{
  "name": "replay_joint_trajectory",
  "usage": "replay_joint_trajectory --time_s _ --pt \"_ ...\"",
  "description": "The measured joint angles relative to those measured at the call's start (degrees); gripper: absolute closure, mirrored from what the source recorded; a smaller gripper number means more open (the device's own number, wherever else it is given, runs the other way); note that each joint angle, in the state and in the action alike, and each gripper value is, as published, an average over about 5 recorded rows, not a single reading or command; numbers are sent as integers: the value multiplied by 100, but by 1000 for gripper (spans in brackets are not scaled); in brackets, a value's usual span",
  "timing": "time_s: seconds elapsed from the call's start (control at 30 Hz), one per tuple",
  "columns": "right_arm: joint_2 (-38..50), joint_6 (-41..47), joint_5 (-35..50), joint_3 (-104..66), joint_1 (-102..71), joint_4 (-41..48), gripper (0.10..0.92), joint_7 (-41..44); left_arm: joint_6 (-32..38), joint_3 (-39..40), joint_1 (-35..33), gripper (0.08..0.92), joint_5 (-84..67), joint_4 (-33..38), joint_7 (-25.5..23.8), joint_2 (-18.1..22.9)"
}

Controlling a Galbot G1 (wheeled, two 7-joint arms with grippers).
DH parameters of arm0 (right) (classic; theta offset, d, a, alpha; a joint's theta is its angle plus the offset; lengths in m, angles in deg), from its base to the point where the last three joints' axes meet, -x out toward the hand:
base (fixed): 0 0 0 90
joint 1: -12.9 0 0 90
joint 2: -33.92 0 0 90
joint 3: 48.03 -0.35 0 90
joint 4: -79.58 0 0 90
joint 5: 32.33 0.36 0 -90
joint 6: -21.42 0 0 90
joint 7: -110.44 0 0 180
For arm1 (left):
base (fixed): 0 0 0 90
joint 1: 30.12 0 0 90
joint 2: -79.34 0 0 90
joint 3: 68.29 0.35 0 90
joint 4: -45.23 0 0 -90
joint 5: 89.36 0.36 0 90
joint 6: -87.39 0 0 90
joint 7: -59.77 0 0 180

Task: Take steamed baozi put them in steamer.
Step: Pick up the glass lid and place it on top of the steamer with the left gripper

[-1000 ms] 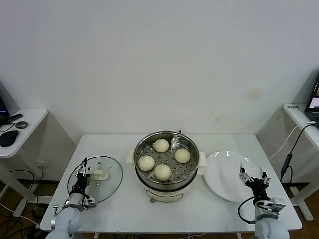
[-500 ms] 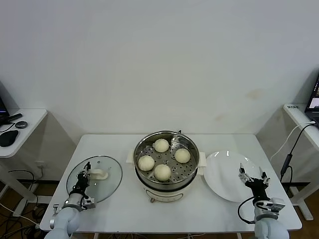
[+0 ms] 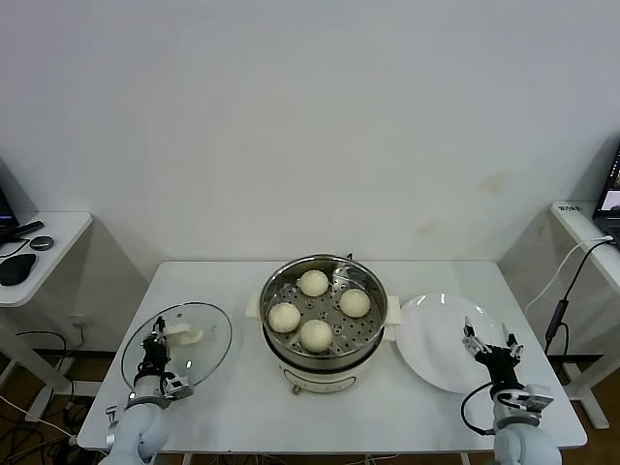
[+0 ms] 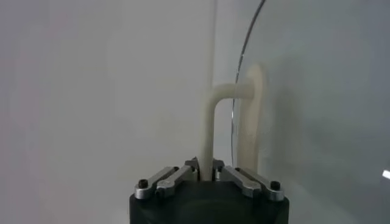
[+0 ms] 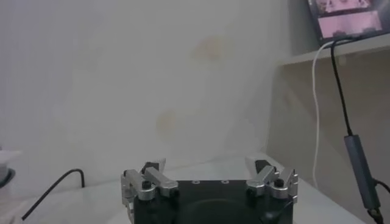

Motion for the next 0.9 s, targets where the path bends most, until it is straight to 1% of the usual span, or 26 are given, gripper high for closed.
replay_joint_trajectory --time_s 0.13,0.3,0.53,0.7,0.9 --pt "-28 23 19 5 6 -23 203 0 -637 -59 -176 826 50 613 -240 135" --pt "-69 52 11 9 -19 -56 203 -7 -1351 -82 -305 826 273 1413 -651 339" --pt "-81 112 -35 28 -109 -134 203 -41 -1943 76 -276 826 643 2439 -1360 656" --pt "-130 123 -73 12 -120 -140 203 -59 -2185 336 -114 826 1002 2804 -1761 935" --pt "-214 103 -136 -29 -132 -120 203 -66 -2365 783 165 826 1427 2943 -2097 1237"
